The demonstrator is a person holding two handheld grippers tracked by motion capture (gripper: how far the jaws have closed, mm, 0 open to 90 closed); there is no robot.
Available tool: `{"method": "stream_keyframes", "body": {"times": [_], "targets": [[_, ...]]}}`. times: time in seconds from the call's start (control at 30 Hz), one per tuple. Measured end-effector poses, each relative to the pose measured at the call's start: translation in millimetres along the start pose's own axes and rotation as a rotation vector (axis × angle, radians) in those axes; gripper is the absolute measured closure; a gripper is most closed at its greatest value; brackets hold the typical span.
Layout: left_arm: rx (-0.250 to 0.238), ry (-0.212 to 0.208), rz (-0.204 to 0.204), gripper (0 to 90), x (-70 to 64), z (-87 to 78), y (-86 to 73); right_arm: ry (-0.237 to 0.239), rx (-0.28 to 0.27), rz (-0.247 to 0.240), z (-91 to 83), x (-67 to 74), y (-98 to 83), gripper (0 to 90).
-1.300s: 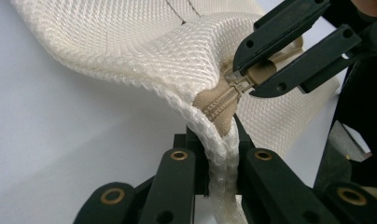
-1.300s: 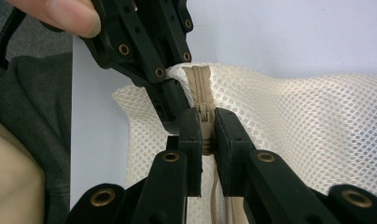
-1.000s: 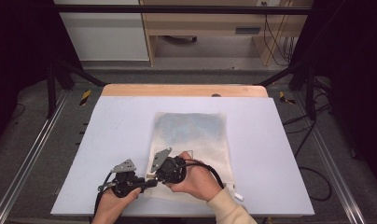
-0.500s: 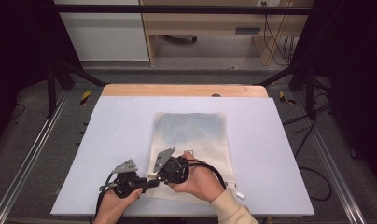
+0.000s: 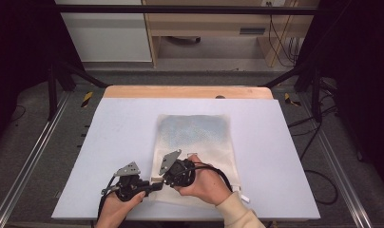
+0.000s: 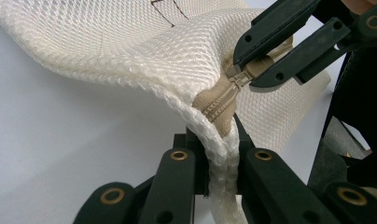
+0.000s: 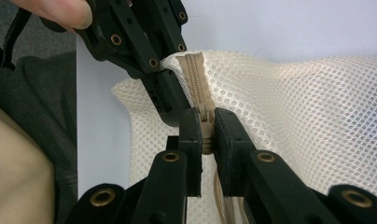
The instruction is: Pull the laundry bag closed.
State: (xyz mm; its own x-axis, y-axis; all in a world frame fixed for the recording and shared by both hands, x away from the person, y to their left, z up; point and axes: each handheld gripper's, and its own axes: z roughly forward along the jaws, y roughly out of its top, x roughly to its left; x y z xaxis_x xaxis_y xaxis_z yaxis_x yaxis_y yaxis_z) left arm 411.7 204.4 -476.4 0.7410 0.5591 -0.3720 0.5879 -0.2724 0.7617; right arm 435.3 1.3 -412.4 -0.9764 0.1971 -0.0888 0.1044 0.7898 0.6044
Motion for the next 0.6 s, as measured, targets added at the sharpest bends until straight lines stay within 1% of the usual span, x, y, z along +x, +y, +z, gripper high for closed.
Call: {"method": "stream_keyframes", "body": {"times": [0.4, 0.6], "targets": [[0.002, -0.003, 0.002, 84.3, -1.1, 2.5, -0.3, 0.003, 0.007, 0.005, -2.0, -2.2, -4.4, 82.1], [0.005, -0.003, 0.004, 84.2, -1.8, 3.8, -0.5, 0.003, 0.000, 0.011, -2.7, -1.8, -6.1, 82.1]]}}
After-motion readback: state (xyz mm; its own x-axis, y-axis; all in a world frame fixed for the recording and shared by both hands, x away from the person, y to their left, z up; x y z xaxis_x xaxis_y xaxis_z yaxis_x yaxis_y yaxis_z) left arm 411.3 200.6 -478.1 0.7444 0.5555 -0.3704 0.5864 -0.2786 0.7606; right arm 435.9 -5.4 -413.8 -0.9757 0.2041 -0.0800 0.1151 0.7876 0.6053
